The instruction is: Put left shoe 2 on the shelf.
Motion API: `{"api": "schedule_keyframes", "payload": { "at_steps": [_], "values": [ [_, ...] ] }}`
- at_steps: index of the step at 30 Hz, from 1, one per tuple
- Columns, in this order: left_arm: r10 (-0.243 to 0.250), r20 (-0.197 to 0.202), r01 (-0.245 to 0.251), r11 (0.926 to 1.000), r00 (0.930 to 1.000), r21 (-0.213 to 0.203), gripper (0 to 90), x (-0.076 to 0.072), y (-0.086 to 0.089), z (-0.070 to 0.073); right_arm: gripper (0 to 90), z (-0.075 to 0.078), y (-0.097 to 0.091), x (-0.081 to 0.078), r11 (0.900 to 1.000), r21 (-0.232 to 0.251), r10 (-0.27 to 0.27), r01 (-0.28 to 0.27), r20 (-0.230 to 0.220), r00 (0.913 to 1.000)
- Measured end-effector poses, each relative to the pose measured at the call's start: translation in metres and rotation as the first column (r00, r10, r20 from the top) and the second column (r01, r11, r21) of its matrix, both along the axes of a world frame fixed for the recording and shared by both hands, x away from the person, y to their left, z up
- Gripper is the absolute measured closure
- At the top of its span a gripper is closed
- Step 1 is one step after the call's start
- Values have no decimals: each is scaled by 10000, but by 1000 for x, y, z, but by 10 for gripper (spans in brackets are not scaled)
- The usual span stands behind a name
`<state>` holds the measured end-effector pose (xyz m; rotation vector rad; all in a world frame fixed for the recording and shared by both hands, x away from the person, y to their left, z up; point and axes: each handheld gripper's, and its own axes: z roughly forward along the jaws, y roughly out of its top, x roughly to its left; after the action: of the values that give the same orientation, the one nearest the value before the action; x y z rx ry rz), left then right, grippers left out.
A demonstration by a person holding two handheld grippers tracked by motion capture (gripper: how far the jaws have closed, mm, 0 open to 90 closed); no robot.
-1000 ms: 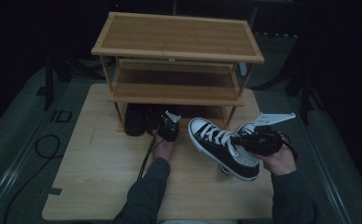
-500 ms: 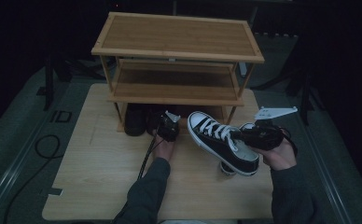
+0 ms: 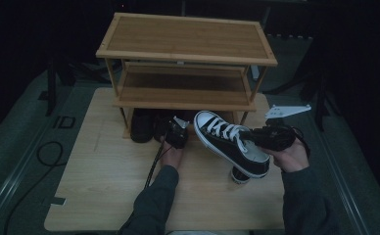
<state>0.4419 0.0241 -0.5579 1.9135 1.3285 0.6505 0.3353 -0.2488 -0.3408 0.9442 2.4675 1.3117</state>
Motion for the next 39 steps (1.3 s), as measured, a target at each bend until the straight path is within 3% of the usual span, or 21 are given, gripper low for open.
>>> {"api": "schedule_keyframes", "payload": {
  "at_steps": [17, 39],
  "values": [
    [20, 28, -21, 10000, 10000, 34, 889, 0, 0, 0, 870, 14, 10, 17, 9999, 132, -76, 73, 240, 9997],
    [3, 30, -3, 10000, 10000, 18, 889, 0, 0, 0, 870, 20, 29, 56, 9947, 88, -1030, 1027, 328, 9941]
  ]
}}
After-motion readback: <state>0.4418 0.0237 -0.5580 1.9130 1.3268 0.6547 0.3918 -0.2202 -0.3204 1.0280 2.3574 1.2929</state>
